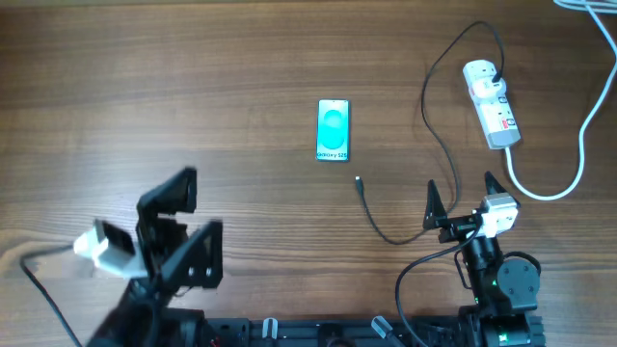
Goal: Plug charger to phone and switch on socket
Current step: 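Raise the left arm and move the left gripper over the blue phone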
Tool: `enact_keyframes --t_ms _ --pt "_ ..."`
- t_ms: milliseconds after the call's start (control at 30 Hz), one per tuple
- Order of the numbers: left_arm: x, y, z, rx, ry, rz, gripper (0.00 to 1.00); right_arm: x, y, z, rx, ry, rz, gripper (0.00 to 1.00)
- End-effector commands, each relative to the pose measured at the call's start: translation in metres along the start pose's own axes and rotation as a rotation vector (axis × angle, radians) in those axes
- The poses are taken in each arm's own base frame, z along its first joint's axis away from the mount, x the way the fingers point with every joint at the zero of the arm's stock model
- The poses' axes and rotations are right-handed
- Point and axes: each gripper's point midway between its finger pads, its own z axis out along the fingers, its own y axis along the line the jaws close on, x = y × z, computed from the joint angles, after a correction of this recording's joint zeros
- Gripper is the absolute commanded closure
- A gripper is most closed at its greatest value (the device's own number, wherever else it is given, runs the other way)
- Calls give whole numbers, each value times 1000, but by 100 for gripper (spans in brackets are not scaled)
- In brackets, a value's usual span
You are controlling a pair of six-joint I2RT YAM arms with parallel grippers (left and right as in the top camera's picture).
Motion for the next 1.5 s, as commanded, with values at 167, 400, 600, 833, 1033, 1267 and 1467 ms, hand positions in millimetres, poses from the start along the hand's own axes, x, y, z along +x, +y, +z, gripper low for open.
enact_keyframes --t_ms 167,400,600,833,1033,1267,1467 --pt "42 12 54 91 372 -17 0 0 -1 0 6 -1 6 0" --pt "69 50 64 26 454 -150 0 0 -1 0 6 -1 6 0" --pt "88 65 77 -14 524 -221 1 0 -1 0 6 -1 6 0" --pt "121 112 100 -368 761 -262 1 0 -1 0 6 -1 6 0" --pt "124 147 86 -859 890 -3 0 0 -1 0 6 0 6 1" --pt "156 167 57 -1063 1049 98 1 0 -1 0 6 -1 6 0" --pt "187 183 43 -1067 1267 -39 0 0 -1 0 6 -1 6 0"
